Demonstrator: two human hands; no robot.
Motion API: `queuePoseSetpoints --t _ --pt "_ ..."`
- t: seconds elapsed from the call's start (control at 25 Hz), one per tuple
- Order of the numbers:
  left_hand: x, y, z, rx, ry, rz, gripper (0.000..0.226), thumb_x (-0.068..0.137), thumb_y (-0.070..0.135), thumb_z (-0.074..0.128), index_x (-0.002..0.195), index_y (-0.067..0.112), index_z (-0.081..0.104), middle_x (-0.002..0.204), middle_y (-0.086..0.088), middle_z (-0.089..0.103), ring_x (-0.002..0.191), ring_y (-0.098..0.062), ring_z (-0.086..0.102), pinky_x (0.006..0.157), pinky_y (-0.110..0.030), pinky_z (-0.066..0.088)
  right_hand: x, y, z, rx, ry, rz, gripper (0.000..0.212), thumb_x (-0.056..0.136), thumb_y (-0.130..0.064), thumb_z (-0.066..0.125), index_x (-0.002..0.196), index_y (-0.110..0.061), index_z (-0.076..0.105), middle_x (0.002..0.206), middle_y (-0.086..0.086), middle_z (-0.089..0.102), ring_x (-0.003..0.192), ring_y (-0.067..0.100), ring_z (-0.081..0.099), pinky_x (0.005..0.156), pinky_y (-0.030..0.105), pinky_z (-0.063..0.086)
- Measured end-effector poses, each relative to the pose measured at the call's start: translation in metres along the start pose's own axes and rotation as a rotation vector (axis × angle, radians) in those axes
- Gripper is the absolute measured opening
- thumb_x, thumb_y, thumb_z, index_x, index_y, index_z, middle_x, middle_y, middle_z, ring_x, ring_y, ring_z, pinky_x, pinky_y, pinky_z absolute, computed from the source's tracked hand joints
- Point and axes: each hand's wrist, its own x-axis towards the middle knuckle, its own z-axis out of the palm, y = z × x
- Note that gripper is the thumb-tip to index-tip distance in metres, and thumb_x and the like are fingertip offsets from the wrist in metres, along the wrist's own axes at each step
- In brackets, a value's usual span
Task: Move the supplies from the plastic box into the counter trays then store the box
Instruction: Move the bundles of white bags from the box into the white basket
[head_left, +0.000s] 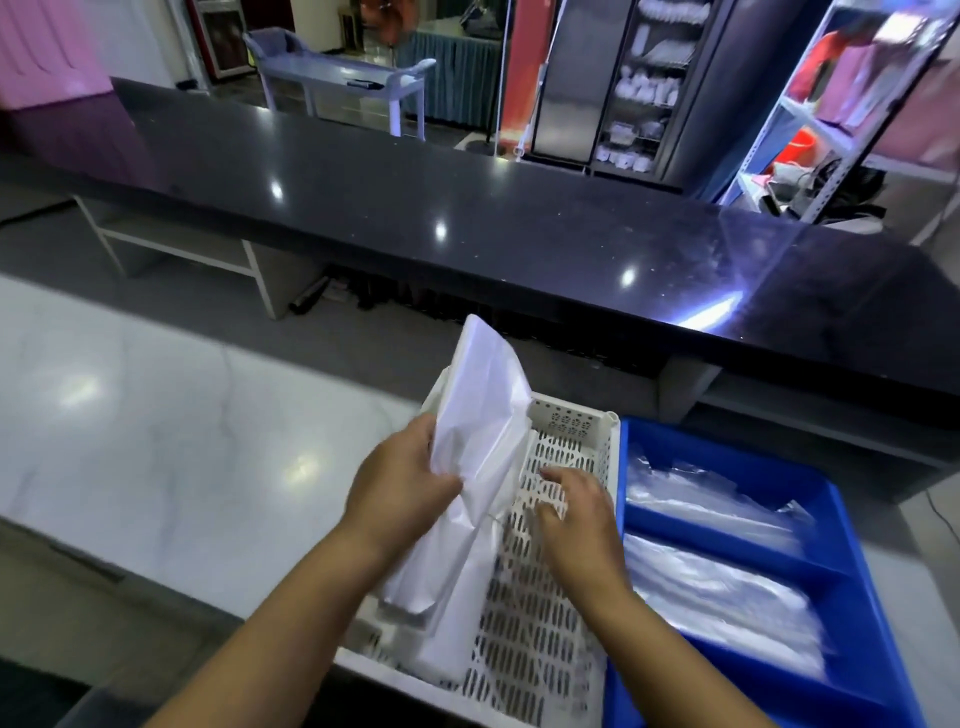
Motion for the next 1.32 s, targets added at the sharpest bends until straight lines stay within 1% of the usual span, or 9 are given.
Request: queuePoseSetpoints --t 0.24,0.32,0.48,0.6,0.76,0.92,1.04,1.16,1.32 --pt "-0.033 -0.001 0.104 0.071 -0.217 -0.032 0.023 0.078 0.023 0.052 0.089 0.031 0.033 0.072 0.01 0.05 0.062 -0.009 0.049 0.048 -0.025 0.034 0.006 0.035 -0.059 0.119 0.258 0.114 0.024 0.087 -0.008 0.051 0.095 -0.03 0.056 0.107 -0.006 0.054 0.107 0.022 0.053 0.088 0.041 0.048" --pt "-0.04 -0.007 0.116 0.07 -0.222 -0.08 0.046 0.079 0.022 0.056 0.116 0.028 0.029 0.105 0.002 0.057 0.083 -0.013 0.056 0.065 -0.024 0.043 0.005 0.041 -0.062 0.132 0.247 0.114 0.022 0.088 -0.008 0.051 0.094 -0.029 0.057 0.109 -0.005 0.056 0.109 0.02 0.052 0.09 0.042 0.049" --pt "-0.051 -0.015 0.119 0.455 -0.086 0.166 0.093 0.079 0.035 0.064 0.146 0.021 0.001 0.148 -0.007 0.026 0.128 -0.026 0.04 0.097 -0.032 0.04 0.004 0.041 -0.057 0.153 0.193 0.091 0.022 0.086 -0.008 0.053 0.09 -0.029 0.058 0.103 -0.008 0.055 0.107 0.017 0.053 0.083 0.04 0.05" --pt "-0.054 -0.015 0.116 0.636 -0.162 0.374 0.082 0.078 0.056 0.053 0.146 0.028 0.016 0.158 -0.002 0.016 0.144 -0.026 0.016 0.115 -0.04 0.007 0.005 0.036 -0.052 0.118 0.148 0.017 0.023 0.086 -0.009 0.053 0.092 -0.031 0.057 0.1 -0.012 0.053 0.104 0.013 0.051 0.08 0.031 0.045" --pt "-0.059 -0.028 0.122 0.708 -0.308 0.341 0.082 0.082 0.067 0.032 0.147 0.03 0.0 0.158 0.0 -0.01 0.137 -0.017 -0.028 0.108 -0.041 -0.025 0.01 0.029 -0.044 0.077 0.048 -0.087 0.025 0.086 -0.01 0.051 0.089 -0.035 0.055 0.091 -0.027 0.045 0.105 0.009 0.047 0.085 0.031 0.044" --pt "-0.059 -0.02 0.118 0.605 -0.171 0.235 0.072 0.086 0.053 0.045 0.146 0.031 0.013 0.159 0.003 0.007 0.146 -0.018 -0.004 0.113 -0.037 -0.01 0.02 0.031 -0.033 -0.042 -0.066 -0.219 0.023 0.086 -0.012 0.053 0.091 -0.034 0.059 0.093 -0.023 0.051 0.104 0.006 0.043 0.083 0.027 0.038" --pt "-0.064 -0.027 0.094 0.533 0.208 -0.115 0.048 0.088 0.035 0.052 0.132 0.023 0.041 0.137 -0.001 0.048 0.124 -0.023 0.04 0.1 -0.032 0.033 0.027 0.032 -0.024 -0.188 -0.164 -0.336 0.019 0.086 -0.015 0.055 0.097 -0.028 0.063 0.1 -0.012 0.059 0.102 0.01 0.047 0.083 0.027 0.039" --pt "-0.064 -0.033 0.082 0.404 0.17 -0.331 0.029 0.09 0.032 0.05 0.114 0.017 0.052 0.112 -0.003 0.057 0.102 -0.02 0.05 0.074 -0.028 0.035 0.03 0.03 -0.016 -0.27 -0.194 -0.415 0.018 0.085 -0.016 0.054 0.098 -0.024 0.065 0.105 -0.006 0.064 0.101 0.016 0.05 0.087 0.032 0.041" --pt "-0.054 -0.027 0.097 0.304 0.097 -0.296 0.022 0.091 0.027 0.051 0.104 0.011 0.054 0.103 -0.006 0.057 0.094 -0.022 0.053 0.07 -0.029 0.037 0.03 0.034 -0.016 -0.274 -0.185 -0.417 0.019 0.084 -0.015 0.054 0.097 -0.022 0.065 0.104 -0.004 0.065 0.1 0.017 0.051 0.085 0.034 0.044"
